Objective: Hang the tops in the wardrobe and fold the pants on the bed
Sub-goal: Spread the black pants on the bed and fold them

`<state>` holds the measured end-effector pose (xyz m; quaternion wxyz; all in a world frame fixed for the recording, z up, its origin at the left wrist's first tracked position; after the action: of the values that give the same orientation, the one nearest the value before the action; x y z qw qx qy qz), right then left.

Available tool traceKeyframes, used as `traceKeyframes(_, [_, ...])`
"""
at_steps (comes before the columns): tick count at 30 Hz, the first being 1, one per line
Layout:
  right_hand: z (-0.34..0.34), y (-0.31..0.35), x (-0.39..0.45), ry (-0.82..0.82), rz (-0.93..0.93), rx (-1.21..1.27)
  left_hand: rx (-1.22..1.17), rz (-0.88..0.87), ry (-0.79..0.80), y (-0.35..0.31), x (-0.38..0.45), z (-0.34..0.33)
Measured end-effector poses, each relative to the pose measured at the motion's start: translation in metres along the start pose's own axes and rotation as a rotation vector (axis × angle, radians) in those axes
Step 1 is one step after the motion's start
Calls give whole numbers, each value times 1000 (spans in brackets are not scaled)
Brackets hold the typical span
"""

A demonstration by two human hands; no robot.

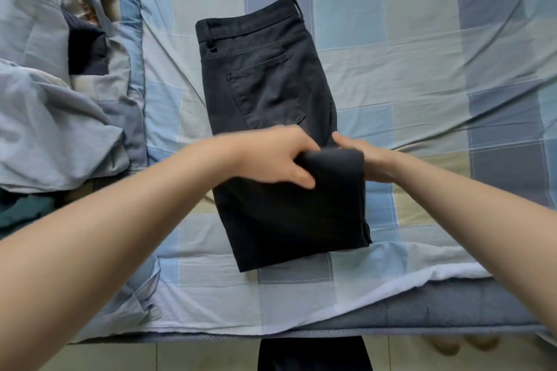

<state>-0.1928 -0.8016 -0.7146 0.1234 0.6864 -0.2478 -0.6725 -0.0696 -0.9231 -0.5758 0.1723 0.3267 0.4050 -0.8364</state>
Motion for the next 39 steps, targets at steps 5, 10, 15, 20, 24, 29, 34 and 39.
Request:
traceKeyframes(5, [11, -16, 13, 9, -14, 149, 27, 351, -340, 90, 69, 49])
traceKeyframes(10, [13, -34, 7, 23, 34, 206, -401, 682, -759, 174, 44, 12])
traceKeyframes(15, [2, -49, -7, -75, 152, 210, -1083, 757, -834, 184, -7, -99])
traceKeyframes(20, [-4, -56, -19, -236, 254, -6, -1287, 721, -522, 160, -19, -169])
traceKeyframes(24, [-5, -54, -22, -313, 256, -159, -1314, 670, -399, 146, -24, -185])
traceKeyframes(29, [-3, -50, -23, -260, 204, -398, -1411, 559, -329, 140, -35, -193])
traceKeyframes(34, [0, -74, -31, -106, 21, -177, -1329, 592, -214, 135, -38, -219])
traceKeyframes(39, [23, -47, -39, -313, 260, -838, -990, 696, -369, 147, -42, -206])
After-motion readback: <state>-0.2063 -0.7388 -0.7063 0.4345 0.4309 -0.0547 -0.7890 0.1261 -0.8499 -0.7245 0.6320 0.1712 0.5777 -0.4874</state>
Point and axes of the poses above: each hand's wrist, its own x-axis towards the middle knuckle, its own z-axis out of the back of the hand, y = z × x, the point moved 5 cm from there along x, towards the middle knuckle, and after that the axes turned 8 degrees about z, right-handed, at the moved point
